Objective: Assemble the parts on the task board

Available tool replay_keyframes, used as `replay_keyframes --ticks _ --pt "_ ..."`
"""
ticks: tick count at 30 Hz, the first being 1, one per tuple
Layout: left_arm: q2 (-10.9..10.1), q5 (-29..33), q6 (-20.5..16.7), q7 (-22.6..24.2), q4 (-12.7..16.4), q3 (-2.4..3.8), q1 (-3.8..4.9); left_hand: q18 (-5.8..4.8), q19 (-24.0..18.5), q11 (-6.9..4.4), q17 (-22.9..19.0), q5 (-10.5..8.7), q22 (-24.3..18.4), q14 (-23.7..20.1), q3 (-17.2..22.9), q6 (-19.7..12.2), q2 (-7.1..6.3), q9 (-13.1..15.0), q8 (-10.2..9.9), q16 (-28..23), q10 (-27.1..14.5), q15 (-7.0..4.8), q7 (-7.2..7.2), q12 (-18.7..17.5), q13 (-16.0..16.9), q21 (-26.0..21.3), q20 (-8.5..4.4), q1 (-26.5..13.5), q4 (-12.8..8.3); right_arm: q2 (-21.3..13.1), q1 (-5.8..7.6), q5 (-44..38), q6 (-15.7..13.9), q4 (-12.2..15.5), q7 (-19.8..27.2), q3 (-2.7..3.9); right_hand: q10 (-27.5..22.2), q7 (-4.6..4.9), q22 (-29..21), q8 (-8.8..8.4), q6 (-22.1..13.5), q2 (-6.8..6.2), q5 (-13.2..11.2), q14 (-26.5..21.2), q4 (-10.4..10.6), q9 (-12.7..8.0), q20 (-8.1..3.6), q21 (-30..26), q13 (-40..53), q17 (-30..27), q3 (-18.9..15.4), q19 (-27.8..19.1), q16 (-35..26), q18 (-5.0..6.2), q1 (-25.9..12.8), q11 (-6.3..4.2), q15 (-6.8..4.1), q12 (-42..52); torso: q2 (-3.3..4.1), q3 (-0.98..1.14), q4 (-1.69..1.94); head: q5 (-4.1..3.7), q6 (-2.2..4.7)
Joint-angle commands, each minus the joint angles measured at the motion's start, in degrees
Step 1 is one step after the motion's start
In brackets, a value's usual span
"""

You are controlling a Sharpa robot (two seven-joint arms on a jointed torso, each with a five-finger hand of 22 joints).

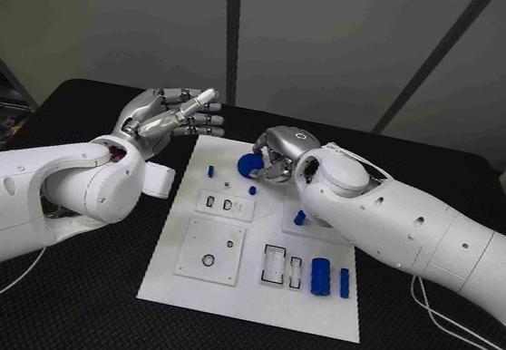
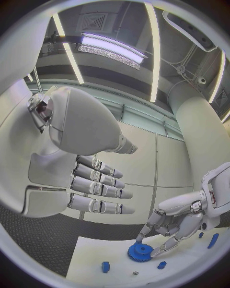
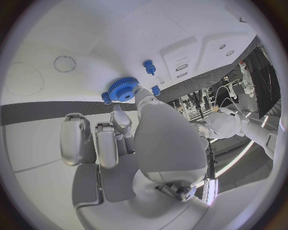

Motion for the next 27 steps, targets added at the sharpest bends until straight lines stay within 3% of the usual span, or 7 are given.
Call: replay_keyframes --ticks 1,4,6,10,14,21,27 --pt "0.05 -0.37 0.61 0.30 0.02 0.06 0.11 2.83 0.31 0.14 0.06 -0.30 -0.09 -0.25 0.00 -0.12 0.50 -0.06 -0.35 -0.33 -0.25 0.28 3.43 -0.21 -0.05 -0.17 -0.02 0.01 -0.36 0.09 0.10 0.51 1.20 -0.02 0.19 0.01 -0.44 -0.04 0.19 -0.15 -0.32 -0.50 0.09 4.91 1.07 -0.05 0.54 -0.27 -0.04 9.94 0.03 0.03 0.12 -0.32 -0.56 0.04 0.52 -0.29 -0.01 0.00 0.00 -0.03 -0.03" --pt "0.03 -0.37 0.61 0.27 0.01 0.06 0.11 2.83 0.31 0.14 0.06 -0.30 -0.09 -0.25 0.00 -0.12 0.50 -0.06 -0.35 -0.33 -0.25 0.28 3.43 -0.21 -0.05 -0.17 -0.02 0.01 -0.36 0.03 0.10 1.13 1.83 0.02 0.36 0.01 -0.15 -0.14 0.24 0.24 0.45 -0.33 0.98 4.92 2.39 0.09 0.61 -0.26 0.38 10.02 -0.09 0.05 0.16 -0.32 -1.81 -0.01 0.52 0.11 -0.03 0.02 -0.01 0.01 -0.06" --pt "0.00 -0.37 0.56 0.25 0.02 0.06 0.11 2.83 0.31 0.14 0.06 -0.30 -0.09 -0.25 0.00 -0.12 0.50 -0.06 -0.35 -0.33 -0.25 0.28 3.43 -0.21 -0.05 -0.17 -0.02 0.01 -0.36 -0.02 0.10 1.86 2.25 0.02 0.45 0.01 -0.03 -0.26 0.21 0.57 1.18 0.79 2.17 4.91 3.47 0.20 0.60 -0.28 0.58 10.01 -0.20 0.02 0.16 -0.31 -4.12 -0.09 0.48 0.32 -0.03 0.02 -0.02 0.01 -0.07" --pt "-0.01 -0.37 0.54 0.23 0.02 0.06 0.11 2.84 0.31 0.15 0.06 -0.30 -0.10 -0.25 -0.01 -0.25 0.51 -0.07 -0.38 -0.34 -0.25 0.29 3.43 -0.22 -0.05 -0.17 -0.02 0.01 -0.38 -0.11 0.11 3.32 3.13 -0.04 0.74 0.01 0.21 -0.45 0.27 0.73 1.81 3.06 3.79 4.94 3.51 0.21 0.54 -0.26 1.05 10.14 -0.75 0.04 0.22 -0.31 -8.95 -0.18 0.38 0.79 -0.03 0.02 -0.04 0.02 -0.03" --pt "-0.02 -0.37 0.52 0.21 0.00 0.06 0.11 2.84 0.31 0.15 0.06 -0.30 -0.10 -0.25 -0.01 -0.25 0.51 -0.07 -0.38 -0.34 -0.25 0.29 3.43 -0.22 -0.05 -0.17 -0.02 0.01 -0.38 -0.21 0.11 4.57 4.05 0.02 1.19 0.01 1.07 -1.02 0.46 1.30 3.42 4.09 7.44 4.98 3.41 0.40 0.30 -0.18 2.26 10.31 -1.92 0.16 0.30 -0.34 -11.05 -0.64 0.04 1.85 -0.01 0.02 0.00 0.07 -0.11" --pt "-0.01 -0.37 0.52 0.19 -0.06 0.06 0.11 2.84 0.31 0.15 0.06 -0.30 -0.10 -0.25 -0.01 -0.25 0.51 -0.07 -0.38 -0.34 -0.25 0.29 3.43 -0.22 -0.05 -0.17 -0.02 0.01 -0.38 -0.30 0.11 5.16 4.64 -0.14 1.02 0.01 1.52 -1.20 0.65 1.15 3.65 4.73 7.54 5.01 3.41 0.32 0.07 -0.10 2.86 10.48 -2.58 0.29 0.37 -0.38 -11.80 -0.84 -0.17 2.36 -0.02 0.01 0.01 0.09 -0.29" --pt "0.02 -0.37 0.58 0.18 -0.11 0.06 0.11 2.84 0.31 0.15 0.06 -0.30 -0.10 -0.25 -0.01 -0.25 0.51 -0.07 -0.38 -0.34 -0.25 0.29 3.43 -0.22 -0.05 -0.17 -0.02 0.01 -0.38 -0.87 0.10 4.98 3.58 0.10 0.43 0.01 1.38 -0.47 0.83 0.02 2.25 4.48 7.60 5.06 2.79 -0.14 0.25 -0.03 2.91 10.72 -3.47 0.40 0.48 -0.44 -11.25 -0.27 0.22 2.36 -0.03 0.00 0.01 0.15 -0.33"
